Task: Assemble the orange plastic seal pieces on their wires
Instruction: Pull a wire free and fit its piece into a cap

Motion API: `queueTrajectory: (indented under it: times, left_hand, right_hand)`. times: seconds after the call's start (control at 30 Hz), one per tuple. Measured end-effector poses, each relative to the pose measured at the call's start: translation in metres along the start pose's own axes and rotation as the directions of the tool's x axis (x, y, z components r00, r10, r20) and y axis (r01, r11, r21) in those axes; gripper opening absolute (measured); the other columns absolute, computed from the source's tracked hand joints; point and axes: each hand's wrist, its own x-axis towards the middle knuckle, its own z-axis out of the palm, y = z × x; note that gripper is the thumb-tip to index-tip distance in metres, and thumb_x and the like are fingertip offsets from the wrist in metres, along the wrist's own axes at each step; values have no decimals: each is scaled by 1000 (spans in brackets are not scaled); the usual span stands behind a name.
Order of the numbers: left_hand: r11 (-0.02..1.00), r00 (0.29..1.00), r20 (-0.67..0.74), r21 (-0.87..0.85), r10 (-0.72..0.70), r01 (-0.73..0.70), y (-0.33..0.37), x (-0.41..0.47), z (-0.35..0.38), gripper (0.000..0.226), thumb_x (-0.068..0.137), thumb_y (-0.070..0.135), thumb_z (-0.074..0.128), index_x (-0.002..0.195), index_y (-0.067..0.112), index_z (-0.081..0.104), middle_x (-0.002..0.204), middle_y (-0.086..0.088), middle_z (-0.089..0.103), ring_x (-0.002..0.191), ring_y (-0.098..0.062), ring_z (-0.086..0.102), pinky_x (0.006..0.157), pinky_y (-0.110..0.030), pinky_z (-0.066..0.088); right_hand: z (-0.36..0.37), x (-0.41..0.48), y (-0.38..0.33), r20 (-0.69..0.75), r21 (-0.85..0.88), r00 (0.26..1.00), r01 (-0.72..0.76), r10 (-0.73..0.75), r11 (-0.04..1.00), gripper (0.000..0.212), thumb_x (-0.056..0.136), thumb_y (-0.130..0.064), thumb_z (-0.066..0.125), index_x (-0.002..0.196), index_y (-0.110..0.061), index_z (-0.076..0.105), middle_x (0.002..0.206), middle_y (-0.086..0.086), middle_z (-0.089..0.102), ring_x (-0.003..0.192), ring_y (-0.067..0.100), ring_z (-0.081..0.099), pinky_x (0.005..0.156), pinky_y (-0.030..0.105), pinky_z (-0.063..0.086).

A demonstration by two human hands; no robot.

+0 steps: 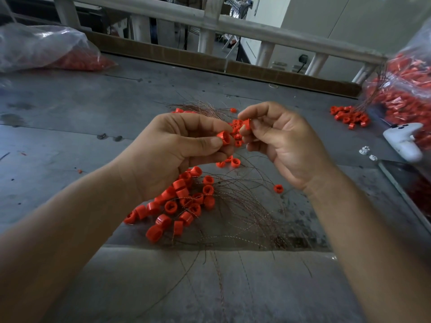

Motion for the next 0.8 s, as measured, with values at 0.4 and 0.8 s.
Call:
queueTrajectory:
  times: [0.4, 0.8]
  left_hand:
    - [999, 996, -82, 26, 22, -20, 1, 0, 2, 24, 59, 2, 59, 81, 6, 69, 72, -8, 72, 69, -16, 70, 60, -17, 54]
    - [993, 991, -127, 112, 51, -37, 0, 2, 2, 23, 58, 6, 61, 80, 6, 65, 68, -6, 71, 66, -15, 69, 60, -17, 54]
  right_hand:
    - [12, -5, -2, 38, -122, 992, 122, -118, 985, 13, 74, -13, 63, 85, -20, 60, 75, -10, 63, 73, 2, 61, 68, 19, 50]
    - [22, -8, -1, -11, -144, 980, 197, -201, 970, 18, 68, -9, 68, 82, -20, 66, 74, -9, 69, 73, 10, 68, 59, 21, 55]
